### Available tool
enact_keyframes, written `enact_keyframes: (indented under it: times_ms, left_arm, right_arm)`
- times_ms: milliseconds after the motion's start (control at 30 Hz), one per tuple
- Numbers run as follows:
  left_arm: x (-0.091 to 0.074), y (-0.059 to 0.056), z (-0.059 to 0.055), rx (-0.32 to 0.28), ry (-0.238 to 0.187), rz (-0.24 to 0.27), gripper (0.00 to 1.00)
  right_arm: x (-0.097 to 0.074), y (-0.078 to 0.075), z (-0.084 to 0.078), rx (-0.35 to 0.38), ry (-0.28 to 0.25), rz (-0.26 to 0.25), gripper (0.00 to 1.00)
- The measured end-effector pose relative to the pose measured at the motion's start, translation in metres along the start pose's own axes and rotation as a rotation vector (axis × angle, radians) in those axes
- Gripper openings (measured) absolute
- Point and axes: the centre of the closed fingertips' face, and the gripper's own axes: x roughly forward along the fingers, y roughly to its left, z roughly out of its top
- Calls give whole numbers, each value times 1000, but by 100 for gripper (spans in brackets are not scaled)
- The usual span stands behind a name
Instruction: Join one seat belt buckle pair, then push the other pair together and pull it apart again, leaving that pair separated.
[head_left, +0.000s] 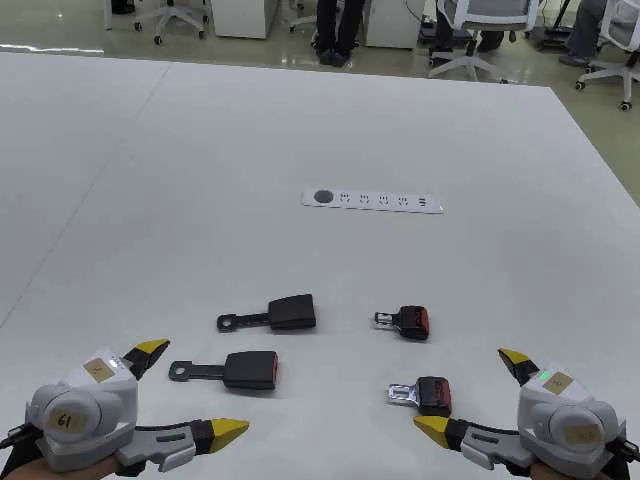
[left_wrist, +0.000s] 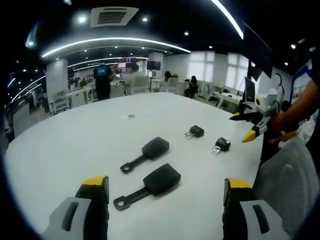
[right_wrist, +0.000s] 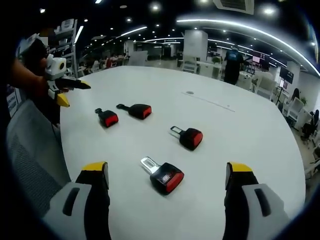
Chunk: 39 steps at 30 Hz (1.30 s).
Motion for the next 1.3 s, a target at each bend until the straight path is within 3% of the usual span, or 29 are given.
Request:
enact_keyframes:
  times_ms: [300, 1300]
  left_arm:
    - [-1, 4, -2, -3, 1, 6, 97]
    - [-2, -2, 2, 3, 2, 5, 97]
  right_arm:
    - [1, 0, -3, -2, 2, 5, 99]
    - [-1, 0, -2, -8, -1, 8, 100]
